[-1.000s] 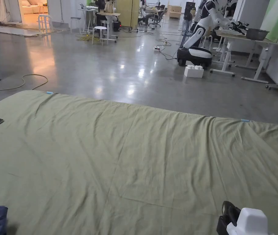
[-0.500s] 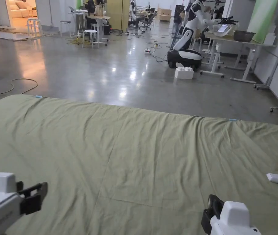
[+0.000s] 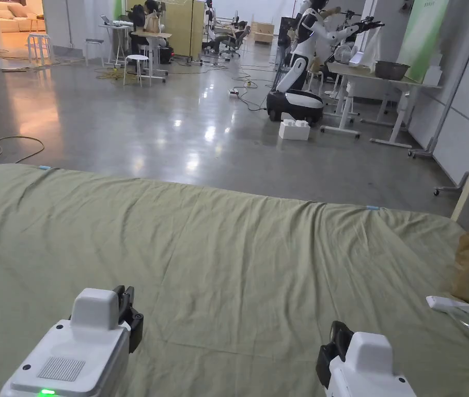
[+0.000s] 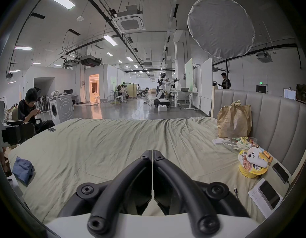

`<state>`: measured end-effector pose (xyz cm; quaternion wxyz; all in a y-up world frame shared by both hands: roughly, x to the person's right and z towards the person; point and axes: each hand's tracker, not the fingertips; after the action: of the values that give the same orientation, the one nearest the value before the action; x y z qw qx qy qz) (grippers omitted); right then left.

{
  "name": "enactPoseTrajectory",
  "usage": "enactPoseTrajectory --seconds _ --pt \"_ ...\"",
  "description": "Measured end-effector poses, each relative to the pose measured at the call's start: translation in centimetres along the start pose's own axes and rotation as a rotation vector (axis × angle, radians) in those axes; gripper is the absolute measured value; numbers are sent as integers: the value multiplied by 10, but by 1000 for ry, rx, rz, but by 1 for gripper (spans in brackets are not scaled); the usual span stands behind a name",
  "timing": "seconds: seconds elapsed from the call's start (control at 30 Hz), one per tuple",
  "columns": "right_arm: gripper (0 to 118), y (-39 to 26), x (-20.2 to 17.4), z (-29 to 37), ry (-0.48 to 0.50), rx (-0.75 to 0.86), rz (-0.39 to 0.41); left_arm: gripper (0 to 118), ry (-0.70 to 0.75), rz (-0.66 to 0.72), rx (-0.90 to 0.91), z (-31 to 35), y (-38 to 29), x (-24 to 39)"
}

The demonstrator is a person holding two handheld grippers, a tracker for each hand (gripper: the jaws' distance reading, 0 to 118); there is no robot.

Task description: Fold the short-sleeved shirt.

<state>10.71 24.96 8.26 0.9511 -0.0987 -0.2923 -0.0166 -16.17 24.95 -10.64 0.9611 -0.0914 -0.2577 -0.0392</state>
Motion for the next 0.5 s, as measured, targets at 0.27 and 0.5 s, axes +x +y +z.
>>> enactPoseTrajectory --seconds 0.27,0.5 --pt "2 6 -4 2 12 18 -2 6 -3 9 7 4 -3 11" --pt "2 7 -5 5 25 21 4 6 -8 22 -5 6 -5 19"
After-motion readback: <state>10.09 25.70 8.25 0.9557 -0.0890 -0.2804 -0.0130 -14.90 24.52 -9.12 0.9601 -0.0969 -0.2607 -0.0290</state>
